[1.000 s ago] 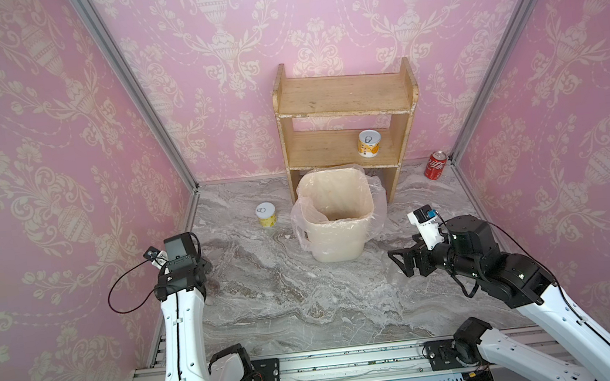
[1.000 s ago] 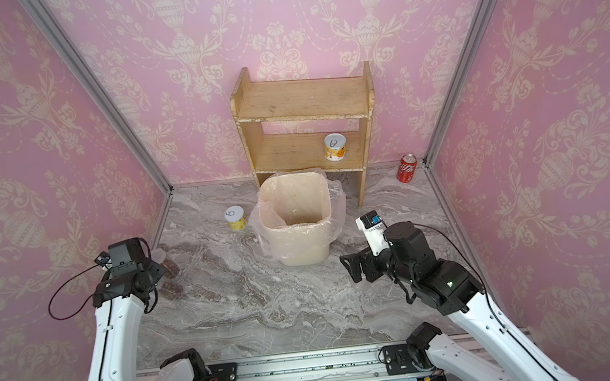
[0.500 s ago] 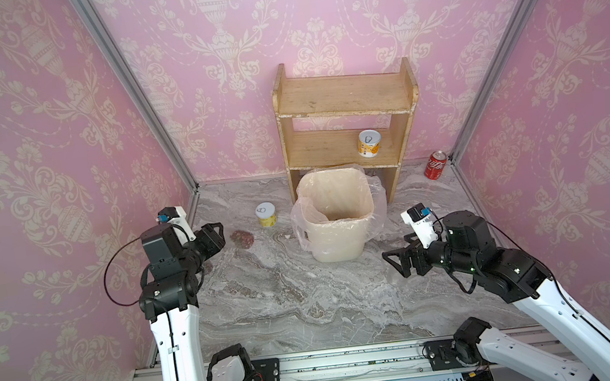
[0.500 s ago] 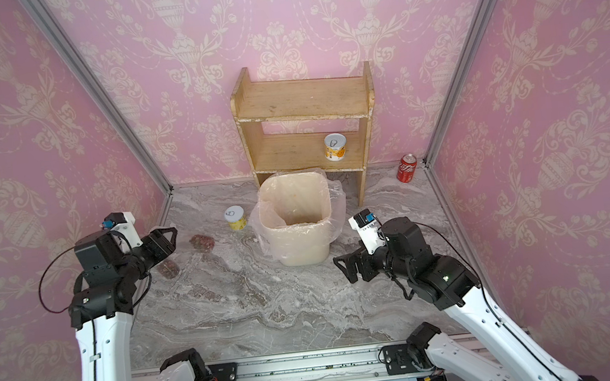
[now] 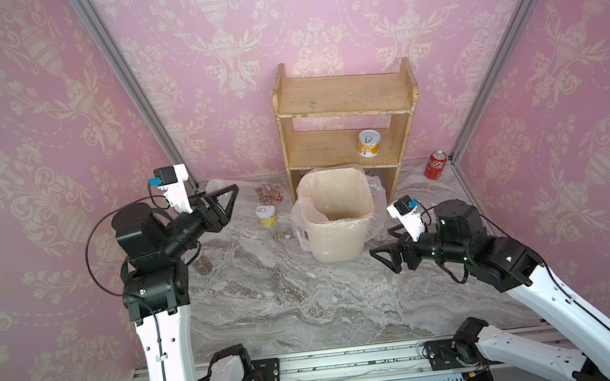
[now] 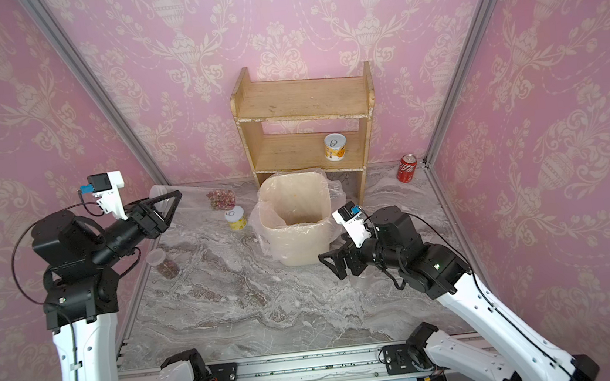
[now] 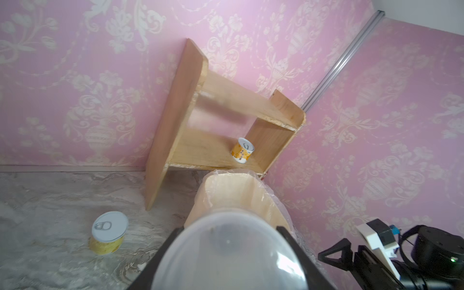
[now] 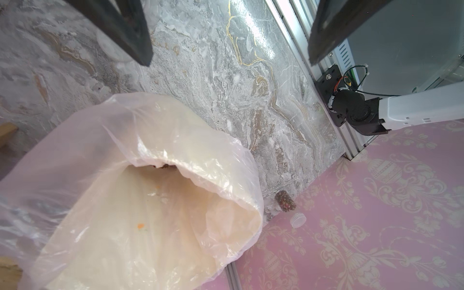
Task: Empty the moldy dried flower tea in the jars
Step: Pick up the jar from the center of the board.
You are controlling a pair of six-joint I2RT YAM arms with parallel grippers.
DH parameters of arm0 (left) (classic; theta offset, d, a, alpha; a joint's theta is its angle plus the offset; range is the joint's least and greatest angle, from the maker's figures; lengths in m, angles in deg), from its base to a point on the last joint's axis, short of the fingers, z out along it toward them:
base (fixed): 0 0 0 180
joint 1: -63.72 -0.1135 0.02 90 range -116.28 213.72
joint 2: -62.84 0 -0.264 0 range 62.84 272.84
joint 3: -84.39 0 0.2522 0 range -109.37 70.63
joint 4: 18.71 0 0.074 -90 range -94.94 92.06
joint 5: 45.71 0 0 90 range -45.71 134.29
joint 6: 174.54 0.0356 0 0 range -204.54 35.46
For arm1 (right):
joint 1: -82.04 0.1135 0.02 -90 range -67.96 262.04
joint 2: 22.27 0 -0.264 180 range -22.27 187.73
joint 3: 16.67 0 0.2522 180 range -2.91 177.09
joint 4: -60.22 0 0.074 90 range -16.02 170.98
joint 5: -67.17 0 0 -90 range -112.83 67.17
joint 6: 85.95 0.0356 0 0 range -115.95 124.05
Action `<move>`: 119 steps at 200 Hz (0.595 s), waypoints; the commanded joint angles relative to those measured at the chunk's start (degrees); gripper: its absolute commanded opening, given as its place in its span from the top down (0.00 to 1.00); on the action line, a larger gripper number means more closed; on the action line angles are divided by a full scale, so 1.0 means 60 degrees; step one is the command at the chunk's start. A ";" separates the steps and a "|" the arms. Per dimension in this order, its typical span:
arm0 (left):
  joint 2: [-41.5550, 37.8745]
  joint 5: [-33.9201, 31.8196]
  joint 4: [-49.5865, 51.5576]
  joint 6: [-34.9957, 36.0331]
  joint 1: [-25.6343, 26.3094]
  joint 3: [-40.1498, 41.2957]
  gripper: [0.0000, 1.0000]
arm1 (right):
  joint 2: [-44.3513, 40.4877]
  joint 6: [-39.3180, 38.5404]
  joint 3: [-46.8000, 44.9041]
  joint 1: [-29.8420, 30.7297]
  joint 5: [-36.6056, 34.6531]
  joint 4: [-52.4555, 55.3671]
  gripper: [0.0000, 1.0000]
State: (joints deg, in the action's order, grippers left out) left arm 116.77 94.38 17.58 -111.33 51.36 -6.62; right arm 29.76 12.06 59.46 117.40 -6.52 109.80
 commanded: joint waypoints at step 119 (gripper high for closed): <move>0.3358 -0.0871 0.3732 0.2961 0.6248 -0.2479 1.00 | -0.0384 -0.1709 -0.0984 0.1189 -0.0405 -0.1923 0.01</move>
State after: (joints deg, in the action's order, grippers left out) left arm 135.43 91.65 36.20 -98.10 86.02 -20.48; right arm 28.93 3.23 55.64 123.85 -8.72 101.32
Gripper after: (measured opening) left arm 0.572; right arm 0.995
